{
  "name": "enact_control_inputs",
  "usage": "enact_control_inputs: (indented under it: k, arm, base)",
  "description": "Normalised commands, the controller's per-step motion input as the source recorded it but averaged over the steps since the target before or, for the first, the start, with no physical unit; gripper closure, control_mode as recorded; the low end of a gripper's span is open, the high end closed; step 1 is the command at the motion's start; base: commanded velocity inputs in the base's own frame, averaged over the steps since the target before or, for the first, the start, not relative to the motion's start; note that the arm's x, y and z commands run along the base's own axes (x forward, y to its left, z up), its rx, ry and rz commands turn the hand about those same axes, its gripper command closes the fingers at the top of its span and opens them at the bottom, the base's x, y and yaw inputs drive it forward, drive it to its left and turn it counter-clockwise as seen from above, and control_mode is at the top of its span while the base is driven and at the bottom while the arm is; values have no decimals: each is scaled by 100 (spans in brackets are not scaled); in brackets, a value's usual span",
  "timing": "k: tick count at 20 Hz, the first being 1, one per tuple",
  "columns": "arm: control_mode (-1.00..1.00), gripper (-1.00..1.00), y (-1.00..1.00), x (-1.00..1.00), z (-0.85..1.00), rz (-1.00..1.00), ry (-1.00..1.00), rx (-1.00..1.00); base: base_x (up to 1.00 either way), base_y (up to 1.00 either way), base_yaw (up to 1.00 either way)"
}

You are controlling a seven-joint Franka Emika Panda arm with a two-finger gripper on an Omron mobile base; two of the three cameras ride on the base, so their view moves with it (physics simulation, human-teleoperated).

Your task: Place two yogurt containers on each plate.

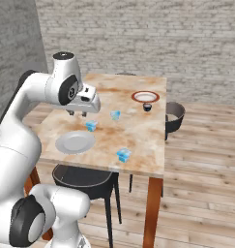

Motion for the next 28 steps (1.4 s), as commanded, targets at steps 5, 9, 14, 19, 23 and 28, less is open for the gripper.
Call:
enact_control_inputs:
  k: [5,9,14,19,23,28]
  arm:
    - [-100,-100,-1,31,-11,-2,0,0]
    - [-100,-100,-10,45,-14,-1,0,0]
    - [-100,-100,-52,28,-71,2,2,0]
    - [-100,-100,-57,43,-70,2,0,-4]
    - [-100,-100,-28,5,-58,0,2,-4]
    - [-100,-100,-42,0,-71,-1,11,0]
  base:
    - [0,0,0]
    - [0,0,0]
    - [0,0,0]
    - [0,0,0]
    - [0,0,0]
    - [0,0,0]
